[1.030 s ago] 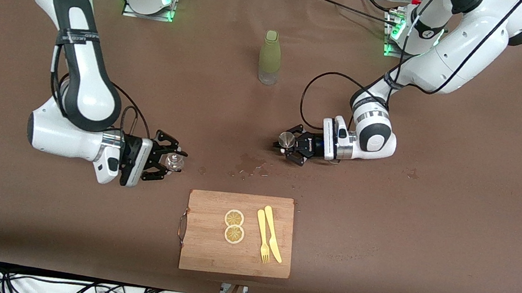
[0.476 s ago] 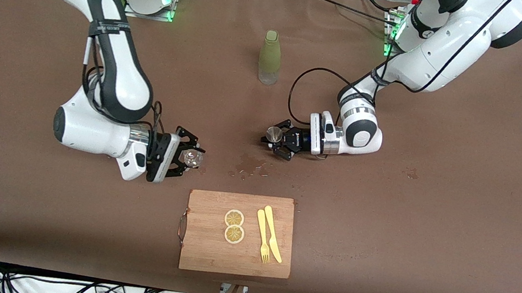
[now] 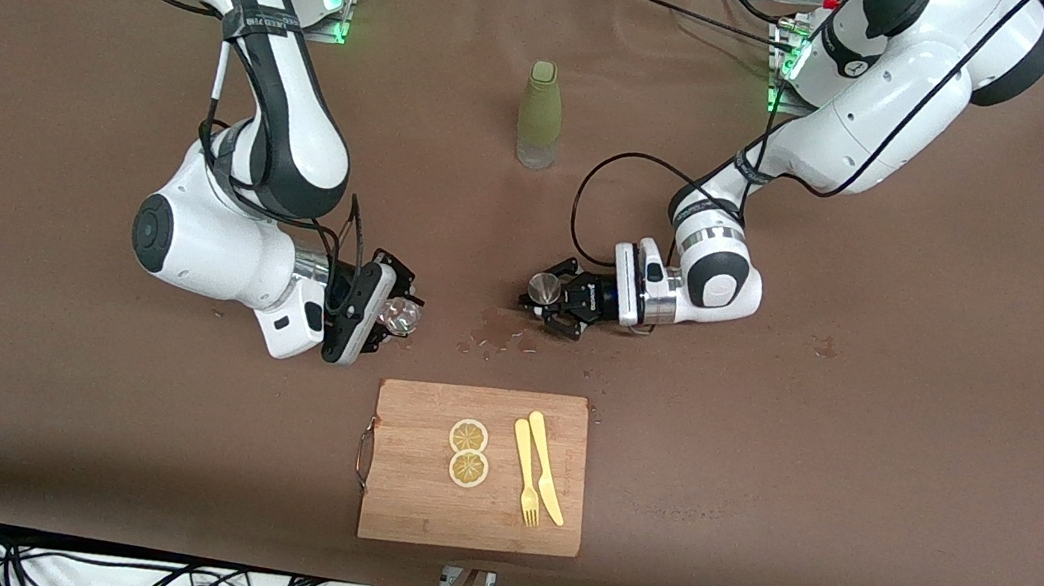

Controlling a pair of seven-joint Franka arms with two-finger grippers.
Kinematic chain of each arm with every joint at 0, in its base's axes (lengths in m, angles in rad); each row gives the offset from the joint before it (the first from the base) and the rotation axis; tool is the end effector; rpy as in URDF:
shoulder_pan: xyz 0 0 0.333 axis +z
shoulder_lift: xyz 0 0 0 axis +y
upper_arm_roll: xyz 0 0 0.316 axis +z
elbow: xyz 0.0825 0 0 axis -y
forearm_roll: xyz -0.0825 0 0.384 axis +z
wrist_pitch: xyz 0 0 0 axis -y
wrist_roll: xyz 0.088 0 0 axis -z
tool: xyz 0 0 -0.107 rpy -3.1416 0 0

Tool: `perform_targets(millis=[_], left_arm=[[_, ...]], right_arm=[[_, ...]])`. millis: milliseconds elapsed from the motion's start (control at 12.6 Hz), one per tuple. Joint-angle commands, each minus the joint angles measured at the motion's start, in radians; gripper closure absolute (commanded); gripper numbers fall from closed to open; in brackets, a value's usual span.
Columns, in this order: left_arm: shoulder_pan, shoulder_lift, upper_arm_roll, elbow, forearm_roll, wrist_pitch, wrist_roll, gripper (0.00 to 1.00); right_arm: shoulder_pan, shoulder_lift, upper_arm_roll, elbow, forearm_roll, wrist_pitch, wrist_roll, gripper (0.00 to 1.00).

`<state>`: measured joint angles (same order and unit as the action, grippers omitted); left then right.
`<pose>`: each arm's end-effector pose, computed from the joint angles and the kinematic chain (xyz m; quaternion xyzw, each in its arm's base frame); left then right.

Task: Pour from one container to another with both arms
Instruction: 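Lift the jigger and cup, bringing both grippers together mid-table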

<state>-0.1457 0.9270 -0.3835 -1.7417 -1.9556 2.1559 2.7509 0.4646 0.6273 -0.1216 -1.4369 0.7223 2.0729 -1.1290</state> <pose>0.5452 -0.3452 0.0880 0.5828 -0.4493 0.5083 0.4473 0.6643 0.2914 0.3364 -0.8079 -0.5200 -0.1141 0.2530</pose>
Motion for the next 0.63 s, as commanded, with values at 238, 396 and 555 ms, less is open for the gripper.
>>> perform_targets(millis=[238,396,555], left_arm=[[-0.054,0.050,0.012,0.094,-0.089,0.039,0.095,1.00],[-0.060,0.050,0.012,0.094,-0.091,0.044,0.087,1.00],[-0.061,0.050,0.012,0.096,-0.094,0.045,0.087,1.00]], right_arm=[[0.080,-0.017,-0.007,0.010,-0.064,-0.013,0.041,0.62],[0.121,-0.014,-0.012,0.012,-0.108,-0.005,0.090,0.62],[0.149,-0.002,-0.013,0.024,-0.125,-0.004,0.118,0.62]])
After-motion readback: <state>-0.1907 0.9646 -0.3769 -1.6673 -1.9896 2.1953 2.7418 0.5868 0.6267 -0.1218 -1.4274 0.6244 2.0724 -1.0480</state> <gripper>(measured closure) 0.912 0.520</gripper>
